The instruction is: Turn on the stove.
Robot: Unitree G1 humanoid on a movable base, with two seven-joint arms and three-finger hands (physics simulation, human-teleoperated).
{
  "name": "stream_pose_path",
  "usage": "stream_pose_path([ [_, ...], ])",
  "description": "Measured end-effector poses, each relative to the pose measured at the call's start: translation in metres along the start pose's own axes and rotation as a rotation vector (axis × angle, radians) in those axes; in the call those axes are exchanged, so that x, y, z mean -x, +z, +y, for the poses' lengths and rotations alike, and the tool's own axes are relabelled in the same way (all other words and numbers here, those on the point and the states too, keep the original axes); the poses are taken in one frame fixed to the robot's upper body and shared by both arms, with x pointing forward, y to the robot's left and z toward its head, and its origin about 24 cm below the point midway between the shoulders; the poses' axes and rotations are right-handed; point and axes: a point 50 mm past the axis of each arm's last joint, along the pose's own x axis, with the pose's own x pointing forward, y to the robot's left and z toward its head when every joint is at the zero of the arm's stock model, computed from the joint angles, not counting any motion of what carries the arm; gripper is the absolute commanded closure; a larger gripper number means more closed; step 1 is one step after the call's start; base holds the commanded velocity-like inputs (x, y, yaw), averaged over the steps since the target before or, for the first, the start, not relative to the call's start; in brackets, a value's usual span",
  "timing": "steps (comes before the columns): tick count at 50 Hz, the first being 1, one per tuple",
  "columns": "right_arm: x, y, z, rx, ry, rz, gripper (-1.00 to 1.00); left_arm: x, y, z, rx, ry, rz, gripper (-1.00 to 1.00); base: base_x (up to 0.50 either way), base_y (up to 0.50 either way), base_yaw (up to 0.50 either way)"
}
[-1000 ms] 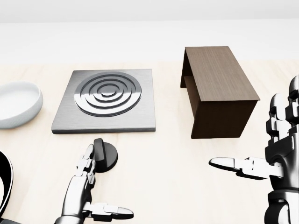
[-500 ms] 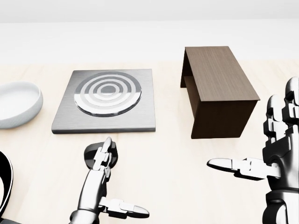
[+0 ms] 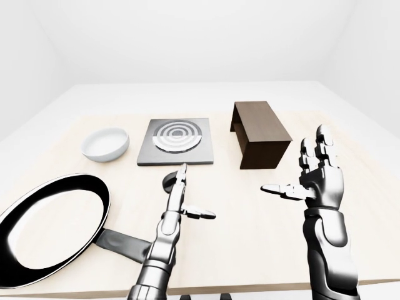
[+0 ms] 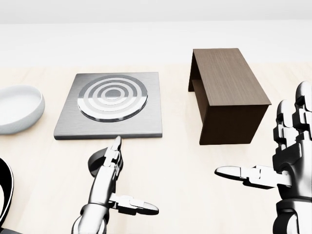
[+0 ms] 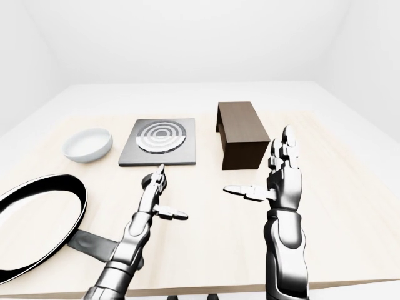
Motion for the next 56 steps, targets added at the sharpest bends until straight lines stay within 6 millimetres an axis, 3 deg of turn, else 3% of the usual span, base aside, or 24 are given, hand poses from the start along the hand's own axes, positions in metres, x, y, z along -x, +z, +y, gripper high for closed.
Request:
stream_pose_path([
  [10,0.0,0.0,0.0,0.0,0.002,0.002,-1.0,-0.002,0.009,0.002,0.002,0.001,-0.035,-1.0,0.0,0.0,0.0],
  [26,0.001,-0.001,0.002,-0.001,0.008,0.005,-1.0,0.035,0.074,0.0,0.017,-0.021,-0.259,-1.0,0.0,0.0,0.0],
  [32,0.001,-0.002,0.002,-0.001,0.009,0.007,-1.0,0.05,0.09,0.001,0.022,-0.018,-0.338,-1.0,0.0,0.0,0.0],
  [56,0.001,-0.001,0.003,-0.001,0.015,0.005,-1.0,0.069,0.096,0.007,0.033,0.029,-0.381,-1.0,0.0,0.0,0.0],
])
